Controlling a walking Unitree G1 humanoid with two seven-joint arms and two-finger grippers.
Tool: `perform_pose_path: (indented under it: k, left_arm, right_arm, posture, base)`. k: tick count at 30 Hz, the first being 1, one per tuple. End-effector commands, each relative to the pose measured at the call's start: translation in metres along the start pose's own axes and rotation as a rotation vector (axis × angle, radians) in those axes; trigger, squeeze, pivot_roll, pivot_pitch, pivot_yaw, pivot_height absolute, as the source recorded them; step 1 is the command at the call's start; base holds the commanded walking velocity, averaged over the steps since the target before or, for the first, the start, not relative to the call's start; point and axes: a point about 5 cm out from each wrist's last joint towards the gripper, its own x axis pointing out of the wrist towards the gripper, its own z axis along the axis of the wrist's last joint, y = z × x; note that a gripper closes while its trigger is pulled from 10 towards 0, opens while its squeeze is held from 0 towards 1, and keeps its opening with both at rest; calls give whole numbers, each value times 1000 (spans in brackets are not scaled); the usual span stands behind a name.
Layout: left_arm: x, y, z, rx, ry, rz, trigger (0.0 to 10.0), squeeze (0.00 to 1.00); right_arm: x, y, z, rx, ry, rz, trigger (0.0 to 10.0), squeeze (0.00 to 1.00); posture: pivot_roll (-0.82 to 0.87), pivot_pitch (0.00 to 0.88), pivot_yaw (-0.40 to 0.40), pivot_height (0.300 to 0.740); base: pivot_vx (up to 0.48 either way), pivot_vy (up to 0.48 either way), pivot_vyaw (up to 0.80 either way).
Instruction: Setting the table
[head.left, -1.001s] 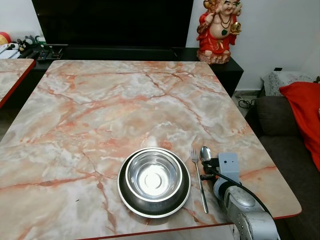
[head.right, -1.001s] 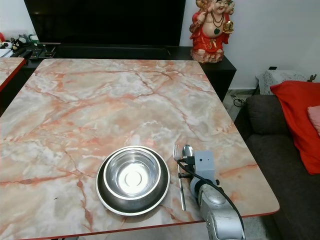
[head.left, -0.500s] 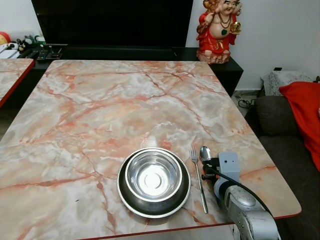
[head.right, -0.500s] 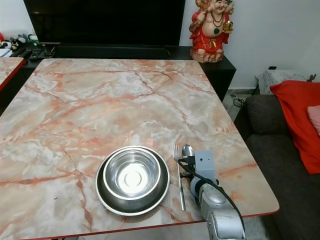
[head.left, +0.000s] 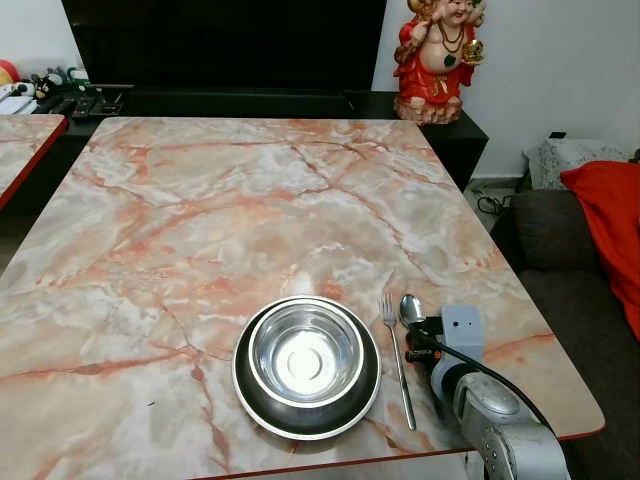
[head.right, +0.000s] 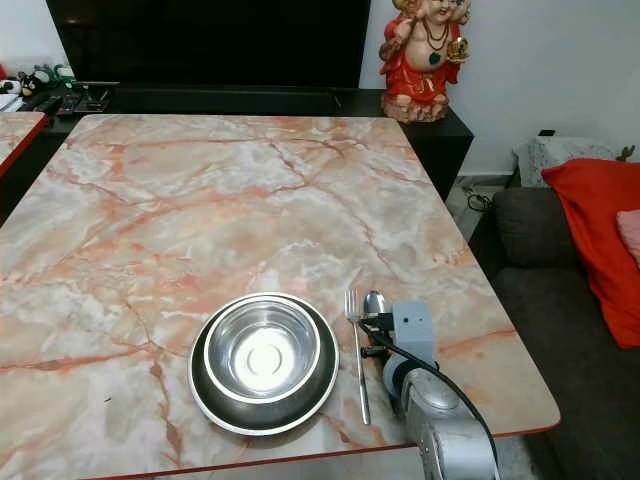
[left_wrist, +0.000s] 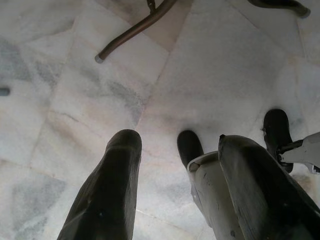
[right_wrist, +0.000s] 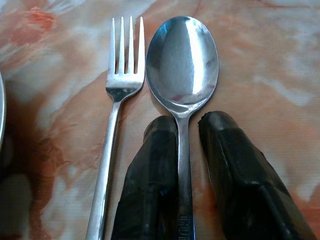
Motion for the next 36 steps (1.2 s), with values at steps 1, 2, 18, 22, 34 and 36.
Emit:
perform_pose_path:
  k: [1,2,18,22,34,36]
  left_arm:
    - [-1,-3,-8,-7,32,-3,10000,0]
    - [-1,-3,-8,-7,32,-3,10000,0]
    - [-1,-4,-8,-8,34,-5,10000,0]
    - [-1,-4,-8,-7,35,-5,10000,0]
    - [-1,-4,-7,-8,34,-3,10000,0]
    - [-1,-4,-7,-8,33,-3,10000,0]
  right_arm:
    - [-1,2,-20,22,91,18,10000,0]
    - [-1,2,-21,21,96,20,10000,0]
    - [-1,-3,-32,-40,145,-4,10000,0]
    - [-2,-4,-24,-28,106,-15,10000,0]
    - [-1,-4,-5,-11,20,-33,10000,0]
    - [-1,-4,-3,-9,11,-35,10000,0]
  posture:
    - [-39,117,-71,740]
    - [-39,117,-71,740]
    - [-40,117,-74,740]
    - [-40,116,-74,740]
    - [-38,112,-74,740]
    - [-40,112,-73,740]
  base:
    - [0,0,0]
    - [0,0,0]
    - [0,0,0]
    - [0,0,0]
    - [0,0,0]
    - [0,0,0]
